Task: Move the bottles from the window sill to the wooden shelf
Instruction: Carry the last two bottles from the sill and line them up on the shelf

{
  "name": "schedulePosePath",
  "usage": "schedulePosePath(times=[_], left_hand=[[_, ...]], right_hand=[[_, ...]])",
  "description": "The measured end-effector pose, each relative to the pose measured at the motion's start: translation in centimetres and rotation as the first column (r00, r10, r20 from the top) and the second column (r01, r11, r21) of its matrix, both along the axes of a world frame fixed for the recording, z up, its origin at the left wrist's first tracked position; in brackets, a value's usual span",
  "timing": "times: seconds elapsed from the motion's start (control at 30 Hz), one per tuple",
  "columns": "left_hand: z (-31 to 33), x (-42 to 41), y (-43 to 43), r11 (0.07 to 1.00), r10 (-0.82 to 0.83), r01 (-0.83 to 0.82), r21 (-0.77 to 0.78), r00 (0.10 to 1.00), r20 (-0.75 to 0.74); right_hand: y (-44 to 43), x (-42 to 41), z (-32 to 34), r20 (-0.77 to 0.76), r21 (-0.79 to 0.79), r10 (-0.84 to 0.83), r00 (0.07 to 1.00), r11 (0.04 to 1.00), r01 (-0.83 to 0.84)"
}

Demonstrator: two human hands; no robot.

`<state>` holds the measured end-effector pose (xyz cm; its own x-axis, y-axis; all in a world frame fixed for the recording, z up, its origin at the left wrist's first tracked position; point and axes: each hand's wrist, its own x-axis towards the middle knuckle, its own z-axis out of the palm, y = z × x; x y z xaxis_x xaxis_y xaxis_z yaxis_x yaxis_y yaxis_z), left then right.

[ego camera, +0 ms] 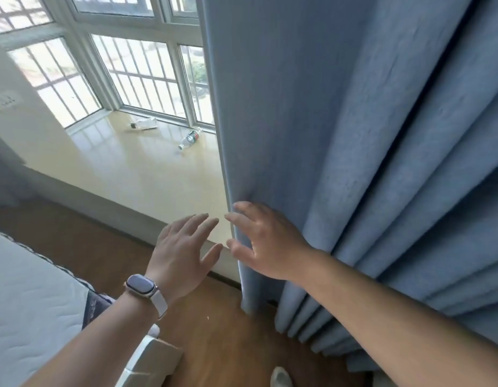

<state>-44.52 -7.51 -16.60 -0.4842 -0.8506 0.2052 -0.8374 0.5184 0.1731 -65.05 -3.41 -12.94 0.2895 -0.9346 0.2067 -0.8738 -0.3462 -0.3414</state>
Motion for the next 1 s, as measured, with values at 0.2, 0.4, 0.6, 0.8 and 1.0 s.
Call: schedulePosePath(times=[0.2, 0.4, 0.6, 0.8, 1.0], left_hand=[[0.6, 1.7, -2.5, 0.976, 0.215, -0.216, -0.007, 0.976, -0.032], [0.9, 6.4, -1.9, 0.911, 0.411, -0.412, -0.012, 0.911, -0.044], [0.6, 11.6, -4.0, 0.865, 0.496, -0.499, -0.051, 0.866, -0.059], [0.5, 18.3, -10.3, 0.861, 0.499, -0.504, -0.070, 0.863, -0.079], [0.4, 25.2, -16.0, 0.876, 0.465, -0.474, -0.091, 0.879, -0.106]], right_hand=[[-6.3, 0.9, -0.7, 0.088, -0.068, 0.194, 0.977, 0.980, -0.188], [-10.4, 4.5, -0.9, 0.011, -0.043, 0.291, 0.957, 0.956, -0.291], [-15.6, 9.5, -0.4, -0.051, 0.097, 0.360, 0.931, 0.930, -0.355], [-21.2, 15.8, -0.1, -0.102, 0.122, 0.340, 0.935, 0.937, -0.327], [-26.3, 21.6, 0.3, -0.179, 0.090, 0.310, 0.933, 0.950, -0.299]])
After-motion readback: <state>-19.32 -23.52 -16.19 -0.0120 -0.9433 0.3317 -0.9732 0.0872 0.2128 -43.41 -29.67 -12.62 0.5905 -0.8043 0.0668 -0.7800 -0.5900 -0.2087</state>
